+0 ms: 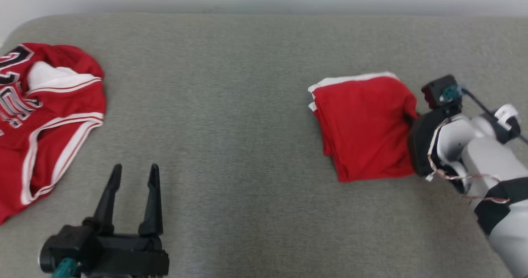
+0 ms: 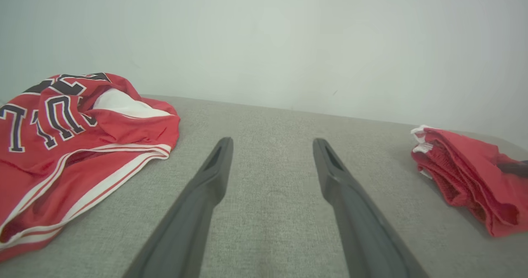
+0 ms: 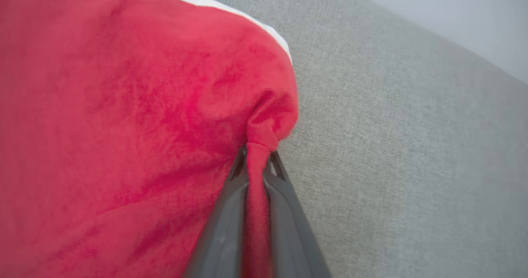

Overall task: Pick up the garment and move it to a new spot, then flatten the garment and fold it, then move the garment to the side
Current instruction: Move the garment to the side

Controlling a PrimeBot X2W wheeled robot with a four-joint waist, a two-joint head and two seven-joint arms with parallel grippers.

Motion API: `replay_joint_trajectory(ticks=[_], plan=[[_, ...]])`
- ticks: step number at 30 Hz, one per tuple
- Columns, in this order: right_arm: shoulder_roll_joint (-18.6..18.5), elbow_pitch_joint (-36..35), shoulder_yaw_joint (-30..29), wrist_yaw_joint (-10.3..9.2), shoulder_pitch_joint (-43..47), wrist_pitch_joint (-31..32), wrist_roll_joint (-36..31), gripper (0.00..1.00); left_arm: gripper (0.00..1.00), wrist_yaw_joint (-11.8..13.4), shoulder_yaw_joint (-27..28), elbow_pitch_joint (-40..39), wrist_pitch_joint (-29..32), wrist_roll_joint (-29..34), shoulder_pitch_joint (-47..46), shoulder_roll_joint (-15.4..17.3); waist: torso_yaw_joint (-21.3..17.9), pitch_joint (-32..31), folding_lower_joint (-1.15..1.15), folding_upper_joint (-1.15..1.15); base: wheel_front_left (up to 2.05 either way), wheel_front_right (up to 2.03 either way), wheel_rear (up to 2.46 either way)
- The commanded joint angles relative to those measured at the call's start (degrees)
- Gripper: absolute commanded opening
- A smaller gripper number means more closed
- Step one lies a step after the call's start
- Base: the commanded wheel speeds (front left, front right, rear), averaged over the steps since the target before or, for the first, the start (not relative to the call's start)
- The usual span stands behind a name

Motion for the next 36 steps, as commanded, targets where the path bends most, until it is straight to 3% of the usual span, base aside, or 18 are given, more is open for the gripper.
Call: replay_joint_trajectory(ticks=[1,16,27,36], plan=[[-2.22,-1.20,1.30,-0.18,-1.48,-0.66,-0.30,0.00,1.00,-0.31,0.46,-0.84,-0.03,0.42,-1.69,0.02,-4.79,3.94,-0.01,0.00,0.00,0.00,0.00],[-14.62,-3.52,4.04,-0.18,-8.26,-11.41,-2.96,0.00,1.00,-1.23,-0.49,-5.56,-0.03,3.64,-8.20,1.35,-16.34,12.95,-0.01,0.00,0.00,0.00,0.00],[-15.92,-3.98,0.97,-0.18,-9.42,-19.57,-8.28,0.00,1.00,-1.29,-1.65,-7.65,-0.03,4.07,-10.62,3.45,-19.28,16.27,-0.01,0.00,0.00,0.00,0.00],[-17.09,-6.33,-0.89,-0.18,-7.39,-22.76,-15.10,0.00,1.00,-1.30,-2.11,-8.62,-0.03,3.79,-10.82,4.24,-19.91,16.74,-0.01,0.00,0.00,0.00,0.00]])
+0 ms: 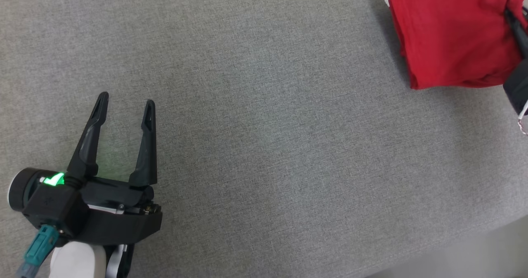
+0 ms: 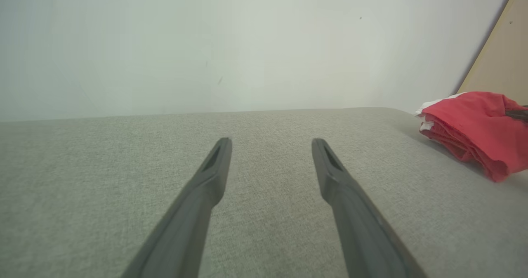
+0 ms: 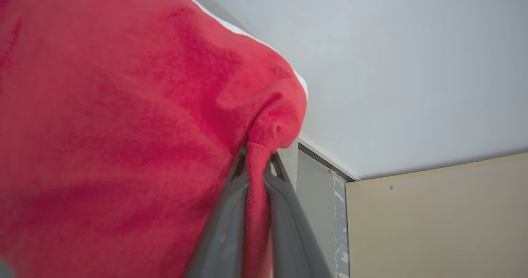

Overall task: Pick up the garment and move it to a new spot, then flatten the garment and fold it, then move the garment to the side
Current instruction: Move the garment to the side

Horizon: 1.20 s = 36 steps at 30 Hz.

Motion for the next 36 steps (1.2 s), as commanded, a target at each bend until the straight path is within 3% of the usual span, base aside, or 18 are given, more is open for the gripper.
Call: replay_joint_trajectory(ticks=[1,10,11,12,13,14,27,36], plan=[[-0.59,-0.71,-0.96,-0.18,0.63,-0.55,-2.04,0.00,1.00,-0.05,-0.14,-0.34,-0.03,-0.22,-0.53,0.33,-0.07,0.09,-0.01,-0.01,0.00,0.00,0.00],[1.26,-2.46,-7.45,-0.18,3.86,-1.00,-9.93,0.00,1.00,-0.05,-0.57,0.14,-0.03,-0.61,0.26,0.04,0.37,-1.00,-0.01,-0.01,0.00,0.00,0.00],[1.57,-2.83,-7.97,-0.18,4.28,-1.42,-10.24,0.22,1.00,-0.04,-0.66,0.26,-0.03,-0.64,0.35,-0.04,0.51,-1.21,-0.01,-0.01,0.00,0.00,0.00],[1.57,-2.83,-7.97,-0.18,4.28,-1.42,-10.24,0.22,1.00,-0.04,-0.66,0.26,-0.03,-0.64,0.35,-0.04,0.51,-1.21,-0.01,-0.01,0.00,0.00,0.00],[1.95,-3.14,-8.43,-0.18,4.69,-1.58,-10.60,0.46,1.00,-0.04,-0.69,0.30,-0.03,-0.69,0.47,-0.09,0.62,-1.37,-0.01,-0.01,0.00,0.00,0.00],[2.39,-3.22,-9.14,-0.18,5.13,-1.53,-10.73,1.00,1.00,-0.04,-0.66,0.39,-0.03,-0.71,0.60,-0.14,0.72,-1.58,-0.01,-0.01,0.00,0.00,0.00],[7.70,-5.50,-14.48,-0.18,11.55,-7.93,-9.35,1.00,1.00,0.00,0.53,2.46,-0.03,-1.75,3.79,-2.16,4.75,-9.56,-0.01,-0.01,0.00,0.00,0.00],[19.29,-10.31,-20.93,-0.17,22.05,-11.04,2.25,1.00,1.00,1.15,4.42,5.93,-0.04,-2.04,11.28,-3.63,9.55,-20.26,-0.01,-0.01,0.00,0.00,0.00]])
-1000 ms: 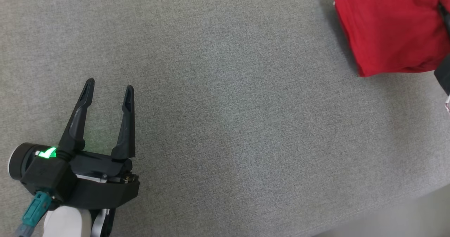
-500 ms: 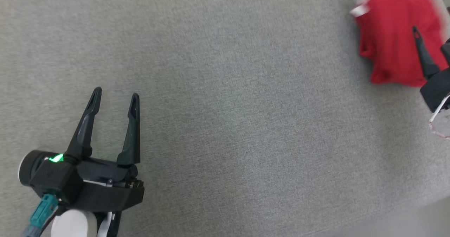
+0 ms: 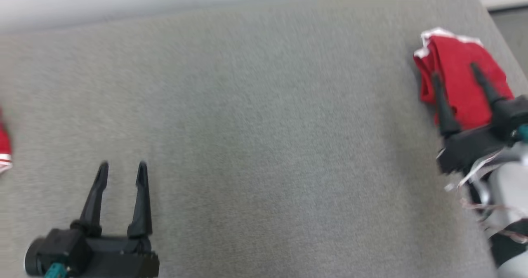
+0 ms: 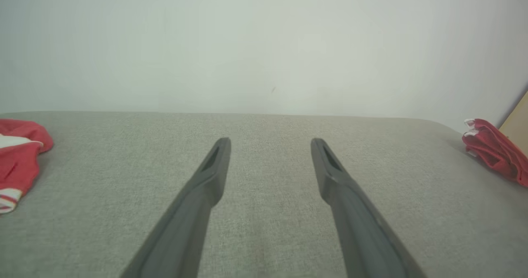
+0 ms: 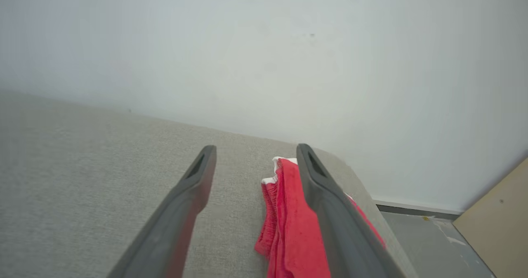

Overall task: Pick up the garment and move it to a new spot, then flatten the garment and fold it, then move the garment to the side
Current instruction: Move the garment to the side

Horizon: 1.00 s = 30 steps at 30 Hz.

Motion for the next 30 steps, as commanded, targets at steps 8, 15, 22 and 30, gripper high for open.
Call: replay_joint_trajectory(ticks=[8,15,22,30], plan=[[7.31,-4.21,3.11,-0.16,11.16,-0.89,3.05,1.00,1.00,1.44,3.29,2.21,-0.04,-0.78,7.05,-0.46,5.87,-12.20,0.01,0.01,0.00,0.00,0.00],[11.54,-5.09,3.95,-0.16,18.72,-1.81,2.02,1.00,1.00,2.26,4.82,3.61,-0.04,-1.05,10.40,-0.52,6.67,-16.13,0.01,0.01,0.00,0.00,0.00],[14.45,-4.92,1.78,-0.16,24.30,-2.37,0.61,1.00,1.00,2.68,4.30,4.14,-0.04,-1.02,12.05,-0.53,6.94,-17.03,0.01,0.01,0.00,0.00,0.00],[16.23,-4.99,-0.02,-0.16,27.13,-3.29,-1.62,1.00,1.00,3.24,3.76,5.08,-0.04,-1.07,13.33,-0.52,6.16,-17.53,0.01,0.01,0.00,0.00,0.00]])
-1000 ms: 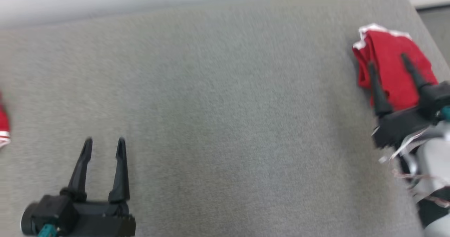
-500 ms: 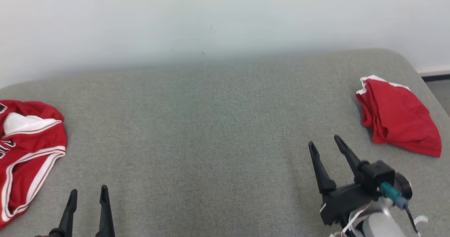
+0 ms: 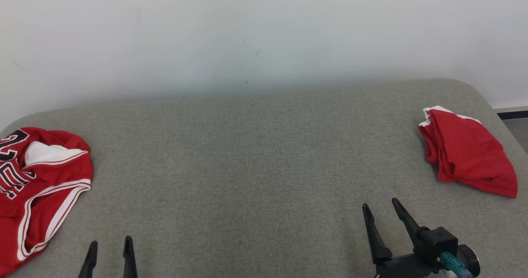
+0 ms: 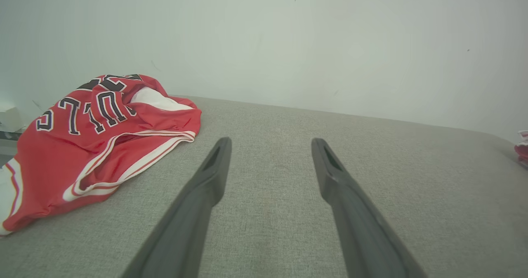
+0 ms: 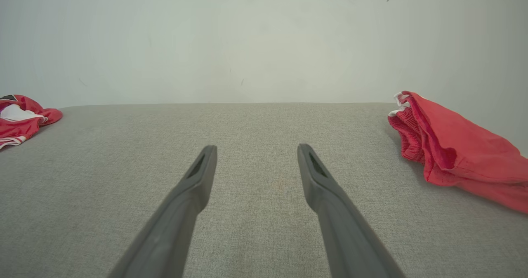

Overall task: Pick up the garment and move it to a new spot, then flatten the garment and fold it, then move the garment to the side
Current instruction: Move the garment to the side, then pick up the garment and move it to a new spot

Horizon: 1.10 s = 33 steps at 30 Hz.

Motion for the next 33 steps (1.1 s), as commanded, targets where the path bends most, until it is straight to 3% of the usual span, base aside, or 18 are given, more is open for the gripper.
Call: replay_joint_trajectory(ticks=[1,22,33], plan=[[0.29,-0.10,-0.24,-0.16,0.56,-0.32,-0.29,1.00,1.00,0.19,0.04,0.01,-0.03,-0.08,0.53,-0.03,-0.10,-0.11,0.00,0.00,0.00,0.00,0.00],[1.41,-0.39,-1.72,-0.16,1.89,-0.64,-0.49,1.00,1.00,0.75,-1.52,0.12,-0.03,-0.21,0.42,-0.04,0.84,-0.76,0.00,0.00,0.00,0.00,0.00],[1.59,-0.08,-0.26,-0.16,2.14,-0.62,0.00,1.00,1.00,1.07,-1.50,0.45,-0.03,0.21,0.81,-0.02,7.65,-1.45,0.00,0.00,0.00,0.00,0.00]])
